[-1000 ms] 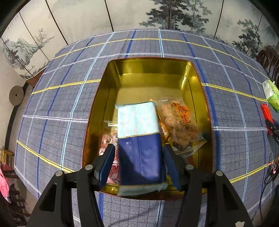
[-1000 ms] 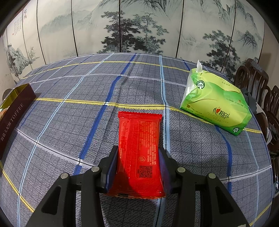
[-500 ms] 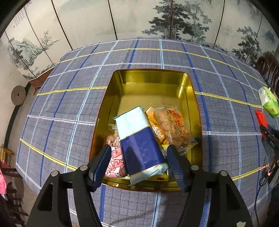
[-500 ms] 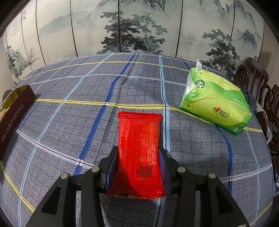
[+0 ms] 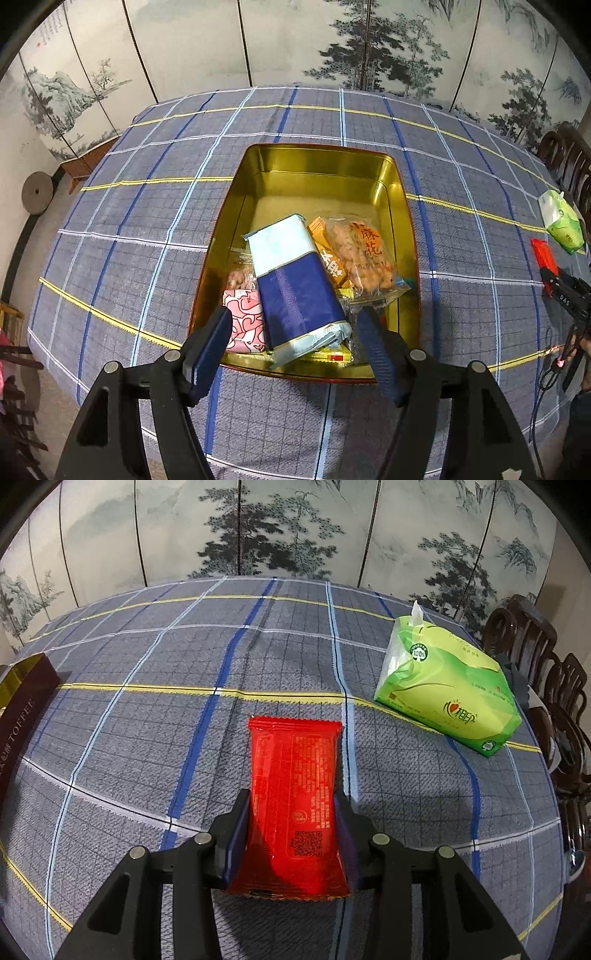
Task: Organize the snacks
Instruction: 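Carry the red packet into the tin and release it with the right gripper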
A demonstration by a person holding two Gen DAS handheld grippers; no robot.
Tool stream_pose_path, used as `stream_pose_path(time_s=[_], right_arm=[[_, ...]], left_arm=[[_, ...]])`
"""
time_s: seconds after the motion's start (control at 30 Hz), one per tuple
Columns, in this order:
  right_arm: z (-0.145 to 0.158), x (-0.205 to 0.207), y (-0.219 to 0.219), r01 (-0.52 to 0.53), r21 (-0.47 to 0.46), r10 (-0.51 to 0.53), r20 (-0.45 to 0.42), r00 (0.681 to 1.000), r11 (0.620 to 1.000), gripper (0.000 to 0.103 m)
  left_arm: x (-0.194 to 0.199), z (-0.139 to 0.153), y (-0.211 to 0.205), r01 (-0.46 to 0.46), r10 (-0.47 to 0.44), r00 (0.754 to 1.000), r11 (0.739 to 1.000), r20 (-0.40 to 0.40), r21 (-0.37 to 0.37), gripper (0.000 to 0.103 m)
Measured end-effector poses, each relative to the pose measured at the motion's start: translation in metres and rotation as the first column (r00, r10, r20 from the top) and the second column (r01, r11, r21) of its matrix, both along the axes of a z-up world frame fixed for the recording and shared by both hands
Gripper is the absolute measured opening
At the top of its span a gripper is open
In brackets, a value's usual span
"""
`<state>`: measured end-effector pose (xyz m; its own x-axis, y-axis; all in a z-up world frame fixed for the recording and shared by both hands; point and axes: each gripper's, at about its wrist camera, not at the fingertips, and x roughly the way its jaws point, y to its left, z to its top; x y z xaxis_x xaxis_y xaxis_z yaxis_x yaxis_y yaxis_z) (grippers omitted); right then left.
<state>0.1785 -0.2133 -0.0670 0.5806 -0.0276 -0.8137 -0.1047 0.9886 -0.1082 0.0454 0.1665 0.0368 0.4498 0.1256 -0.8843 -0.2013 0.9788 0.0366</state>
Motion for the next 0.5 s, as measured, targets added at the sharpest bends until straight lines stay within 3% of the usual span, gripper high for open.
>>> stream_pose_path(time_s=[0.5], right_arm=[[0.014, -0.018, 0.014, 0.052, 0.012, -0.052, 0.012, 0.999, 0.999, 0.043]], left_arm=[[-0.009, -0.002, -0.004, 0.006, -0.006, 1.000, 1.000, 0.027, 0.006, 0.073]])
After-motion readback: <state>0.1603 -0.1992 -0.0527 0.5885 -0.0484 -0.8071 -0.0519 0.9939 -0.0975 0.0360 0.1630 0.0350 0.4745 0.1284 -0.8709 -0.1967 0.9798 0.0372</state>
